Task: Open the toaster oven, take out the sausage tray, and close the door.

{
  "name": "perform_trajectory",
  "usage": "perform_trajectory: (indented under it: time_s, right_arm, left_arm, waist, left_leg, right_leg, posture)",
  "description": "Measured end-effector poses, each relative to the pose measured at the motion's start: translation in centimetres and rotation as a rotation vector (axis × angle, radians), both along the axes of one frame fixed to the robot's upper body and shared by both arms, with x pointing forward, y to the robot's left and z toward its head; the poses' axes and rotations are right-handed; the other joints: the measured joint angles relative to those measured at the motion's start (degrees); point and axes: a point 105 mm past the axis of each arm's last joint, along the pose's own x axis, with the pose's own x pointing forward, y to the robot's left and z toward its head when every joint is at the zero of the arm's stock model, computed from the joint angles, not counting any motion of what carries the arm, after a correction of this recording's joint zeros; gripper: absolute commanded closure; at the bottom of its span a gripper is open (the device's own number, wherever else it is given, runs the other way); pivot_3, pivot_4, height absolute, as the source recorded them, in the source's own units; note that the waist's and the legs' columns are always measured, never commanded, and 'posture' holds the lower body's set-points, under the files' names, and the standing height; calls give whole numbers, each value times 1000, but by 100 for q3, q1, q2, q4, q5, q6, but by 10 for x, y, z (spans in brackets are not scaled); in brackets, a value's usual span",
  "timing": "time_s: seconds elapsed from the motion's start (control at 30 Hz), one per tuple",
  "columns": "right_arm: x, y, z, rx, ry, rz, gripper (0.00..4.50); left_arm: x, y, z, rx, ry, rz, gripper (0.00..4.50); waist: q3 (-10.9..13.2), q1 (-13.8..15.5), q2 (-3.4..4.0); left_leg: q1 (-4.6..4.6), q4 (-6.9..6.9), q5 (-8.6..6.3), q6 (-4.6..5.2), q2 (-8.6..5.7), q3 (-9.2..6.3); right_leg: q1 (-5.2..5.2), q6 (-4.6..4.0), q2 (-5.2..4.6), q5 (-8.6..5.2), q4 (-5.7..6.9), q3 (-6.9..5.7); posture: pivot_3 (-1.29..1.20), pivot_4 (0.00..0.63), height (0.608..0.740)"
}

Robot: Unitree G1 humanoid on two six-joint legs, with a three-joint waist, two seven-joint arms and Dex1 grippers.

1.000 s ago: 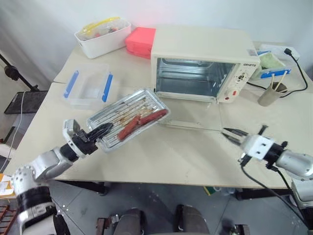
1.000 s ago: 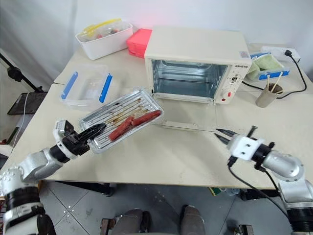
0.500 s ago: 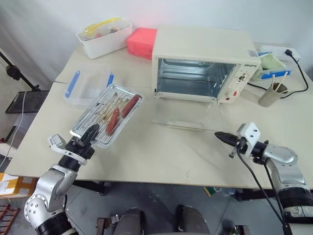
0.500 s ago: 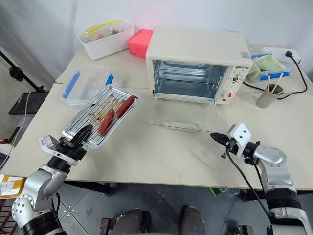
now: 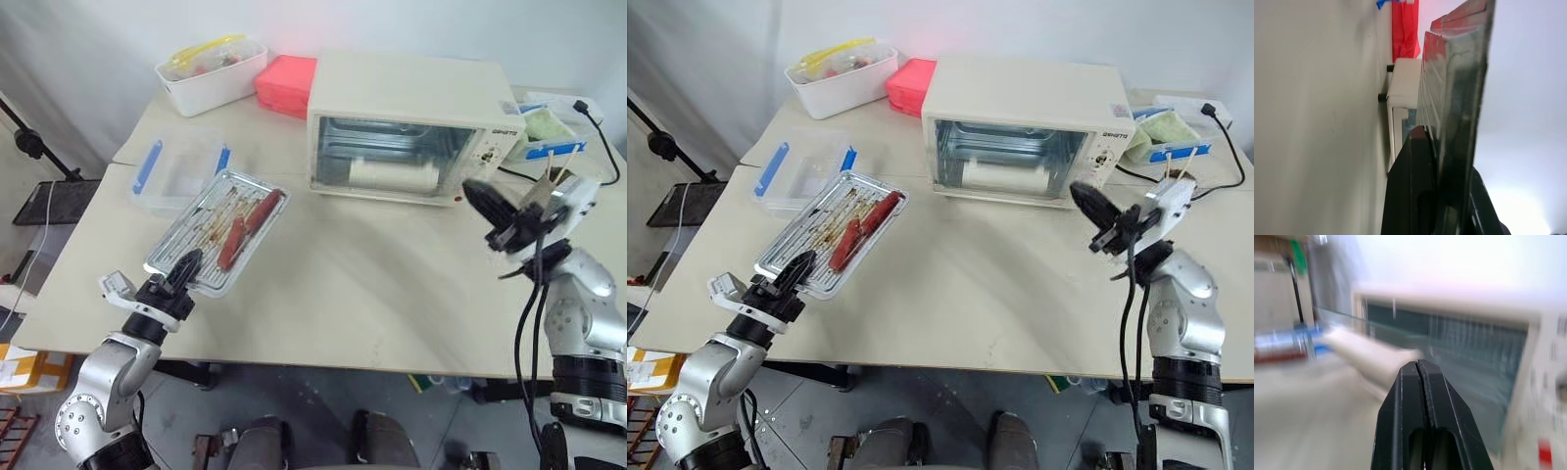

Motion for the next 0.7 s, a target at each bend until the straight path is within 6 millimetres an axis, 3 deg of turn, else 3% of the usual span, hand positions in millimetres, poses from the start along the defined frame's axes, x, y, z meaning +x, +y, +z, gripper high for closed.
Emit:
perform_trajectory:
  time_s: [0.07,0.2,0.3,0.43,0.57,0.7]
  right_arm:
    - [-5,5,2,9,4,36,4475]
    - [-20,10,-7,-46,32,109,3766]
    - [-33,11,-21,-143,67,152,2696]
    - [-67,4,-59,-390,166,243,1362]
    - [-83,-6,-74,-441,211,242,88]
    - [-100,-22,-81,-456,250,178,35]
  left_arm:
    - [1,-4,2,11,-6,-23,4500]
    - [5,-14,7,59,-22,-95,4500]
    - [9,-20,8,101,-27,-171,4500]
    - [24,-41,9,159,-15,-379,4500]
    - [32,-64,-2,168,42,-558,4500]
    - [39,-93,-6,192,63,-733,4500]
  waist:
    - [0,47,0]
    - [0,81,0]
    - [0,54,1]
    - [-3,115,0]
    - [-3,66,0]
    - [-3,90,0]
  left_leg:
    - [-3,0,-1,2,-1,1]
    - [-7,0,-4,6,-8,-2]
    - [-5,-2,-5,8,-7,3]
    - [-6,-2,-4,6,-5,27]
    - [1,-4,-4,7,-5,23]
    - [-2,-4,-1,1,-4,49]
  right_leg:
    - [-1,0,0,0,-2,1]
    - [-1,1,0,1,-5,9]
    - [-1,2,2,1,-7,13]
    - [2,3,14,1,-11,16]
    - [2,7,14,3,-12,31]
    - [0,7,19,3,-12,26]
  posture:
    - [0,150,740]
    - [0,150,740]
    - [0,150,740]
    - [0,150,740]
    - [0,150,740]
    - [0,150,740]
